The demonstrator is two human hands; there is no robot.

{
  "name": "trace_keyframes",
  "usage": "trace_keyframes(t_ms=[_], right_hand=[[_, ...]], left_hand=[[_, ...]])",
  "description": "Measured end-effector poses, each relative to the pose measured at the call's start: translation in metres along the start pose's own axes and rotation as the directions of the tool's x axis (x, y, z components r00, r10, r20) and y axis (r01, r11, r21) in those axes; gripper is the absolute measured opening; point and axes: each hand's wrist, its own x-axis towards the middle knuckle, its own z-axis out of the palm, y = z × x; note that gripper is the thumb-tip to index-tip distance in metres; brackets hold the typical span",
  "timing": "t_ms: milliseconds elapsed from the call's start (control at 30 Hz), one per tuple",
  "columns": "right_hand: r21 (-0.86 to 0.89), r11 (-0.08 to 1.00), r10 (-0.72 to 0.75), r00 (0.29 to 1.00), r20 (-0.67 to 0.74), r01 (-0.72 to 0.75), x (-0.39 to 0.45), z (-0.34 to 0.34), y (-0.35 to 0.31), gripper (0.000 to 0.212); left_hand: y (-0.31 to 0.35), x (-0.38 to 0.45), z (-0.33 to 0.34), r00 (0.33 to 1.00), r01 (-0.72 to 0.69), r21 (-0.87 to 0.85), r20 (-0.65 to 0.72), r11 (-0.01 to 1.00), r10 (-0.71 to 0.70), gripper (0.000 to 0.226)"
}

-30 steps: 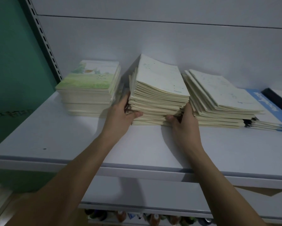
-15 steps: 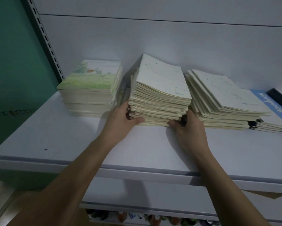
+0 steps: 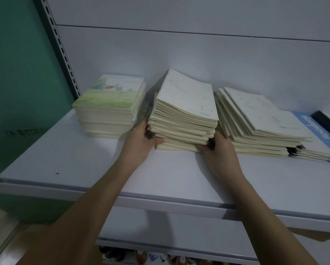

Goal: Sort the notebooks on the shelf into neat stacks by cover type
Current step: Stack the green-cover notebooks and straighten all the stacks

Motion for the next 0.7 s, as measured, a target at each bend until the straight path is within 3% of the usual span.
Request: trace_keyframes(t_ms=[133,233,467,700], right_hand=[[-0.041,0.999,-0.001,1.000,0.001,0.001,-0.009,-0.001,0.001,0.028],[-0.086,0.996,-0.041,0.999,-0.017,0.039,-0.008,0.002,0.001,0.019],[-0.087,0.995,-0.042,0.999,0.016,0.044,0.003,-0.001,0.009,0.025],[-0.252,0.965,-0.098,0.991,-0.094,0.072,-0.008,0.010,0.011,0.015]], left_hand=[[0.002,-0.007,0.002,1.000,-0.006,0.132,-0.019,0.991,0.009,0.039],[0.005,-0.008,0.002,1.000,0.011,0.119,0.001,0.993,-0.011,0.053],[0.007,-0.009,-0.001,0.999,-0.027,0.053,0.031,0.998,0.026,0.070],[0.004,-0.010,0.002,0.997,-0.048,0.144,0.069,0.988,0.038,0.061]])
